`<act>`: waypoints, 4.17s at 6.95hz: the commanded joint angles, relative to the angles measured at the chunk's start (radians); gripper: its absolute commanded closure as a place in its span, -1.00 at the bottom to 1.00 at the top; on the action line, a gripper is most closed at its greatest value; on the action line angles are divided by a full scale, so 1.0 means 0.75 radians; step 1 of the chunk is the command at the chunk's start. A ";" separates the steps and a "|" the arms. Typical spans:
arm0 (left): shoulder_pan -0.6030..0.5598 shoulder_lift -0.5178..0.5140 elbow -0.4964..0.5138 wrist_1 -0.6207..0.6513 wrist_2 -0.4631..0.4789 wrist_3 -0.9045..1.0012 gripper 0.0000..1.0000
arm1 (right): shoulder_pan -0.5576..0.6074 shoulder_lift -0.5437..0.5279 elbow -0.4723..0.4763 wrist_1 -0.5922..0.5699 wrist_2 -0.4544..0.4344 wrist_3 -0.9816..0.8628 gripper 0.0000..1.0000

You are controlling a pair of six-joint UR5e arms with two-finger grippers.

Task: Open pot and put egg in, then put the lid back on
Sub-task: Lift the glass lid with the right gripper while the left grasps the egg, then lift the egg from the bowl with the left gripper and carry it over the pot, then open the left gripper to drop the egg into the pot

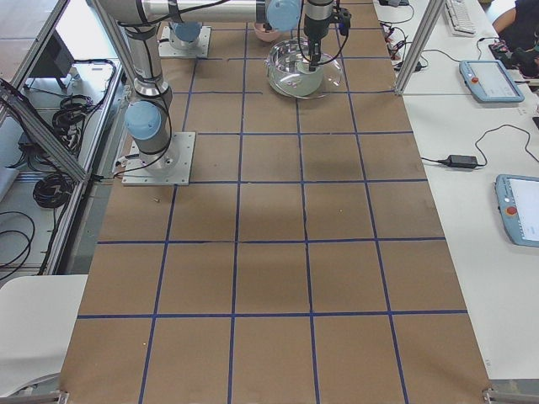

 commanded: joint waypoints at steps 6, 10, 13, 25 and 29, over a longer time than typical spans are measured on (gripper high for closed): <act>0.001 -0.019 0.002 0.000 0.003 0.010 0.52 | 0.002 0.022 0.000 -0.049 0.016 -0.004 0.83; 0.001 -0.017 0.015 0.002 0.001 0.012 0.96 | -0.022 0.002 -0.073 -0.055 0.073 0.004 0.82; -0.052 0.038 0.253 -0.177 -0.001 -0.035 0.96 | -0.030 -0.117 -0.057 0.136 -0.026 -0.024 0.82; -0.791 -0.092 0.518 -0.057 -0.030 -0.688 -0.79 | -0.035 -0.150 -0.025 0.186 -0.008 -0.051 0.82; -0.589 0.138 0.579 -0.382 -0.030 -0.545 -1.00 | -0.035 -0.150 -0.025 0.190 -0.008 -0.051 0.82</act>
